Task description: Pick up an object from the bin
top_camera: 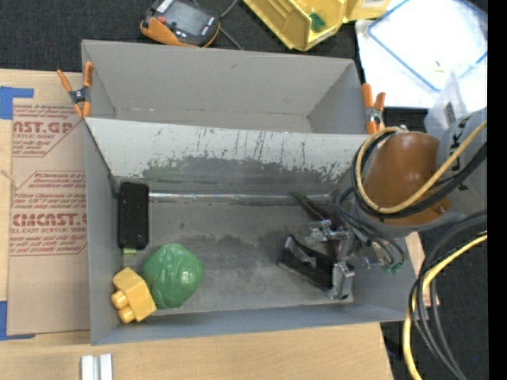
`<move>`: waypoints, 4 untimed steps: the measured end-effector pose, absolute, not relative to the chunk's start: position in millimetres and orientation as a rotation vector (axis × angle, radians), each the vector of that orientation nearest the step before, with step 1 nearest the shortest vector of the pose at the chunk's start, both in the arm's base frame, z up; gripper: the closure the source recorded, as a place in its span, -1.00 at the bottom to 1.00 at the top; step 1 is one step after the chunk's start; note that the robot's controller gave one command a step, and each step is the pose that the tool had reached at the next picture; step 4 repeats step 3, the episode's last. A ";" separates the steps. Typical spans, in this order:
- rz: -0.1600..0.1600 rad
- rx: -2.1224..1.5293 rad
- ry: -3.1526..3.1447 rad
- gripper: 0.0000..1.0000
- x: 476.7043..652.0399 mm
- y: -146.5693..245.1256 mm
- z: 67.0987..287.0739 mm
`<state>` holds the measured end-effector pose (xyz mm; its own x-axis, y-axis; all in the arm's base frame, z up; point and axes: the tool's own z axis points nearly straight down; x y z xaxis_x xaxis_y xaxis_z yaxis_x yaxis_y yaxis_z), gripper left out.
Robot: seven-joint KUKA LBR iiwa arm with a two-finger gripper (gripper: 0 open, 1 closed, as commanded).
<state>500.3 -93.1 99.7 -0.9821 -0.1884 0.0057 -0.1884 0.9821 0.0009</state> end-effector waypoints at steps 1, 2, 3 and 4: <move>-0.006 0.215 -3.146 1.00 588.0 -73.9 81.1; -0.007 0.215 -3.146 1.00 588.0 -73.9 81.2; -0.009 0.292 -3.132 1.00 574.5 -74.4 190.1; -0.009 0.292 -3.132 1.00 574.5 -74.4 190.1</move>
Offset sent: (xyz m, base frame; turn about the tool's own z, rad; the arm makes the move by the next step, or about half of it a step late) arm 0.0000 0.0000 0.0000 0.0000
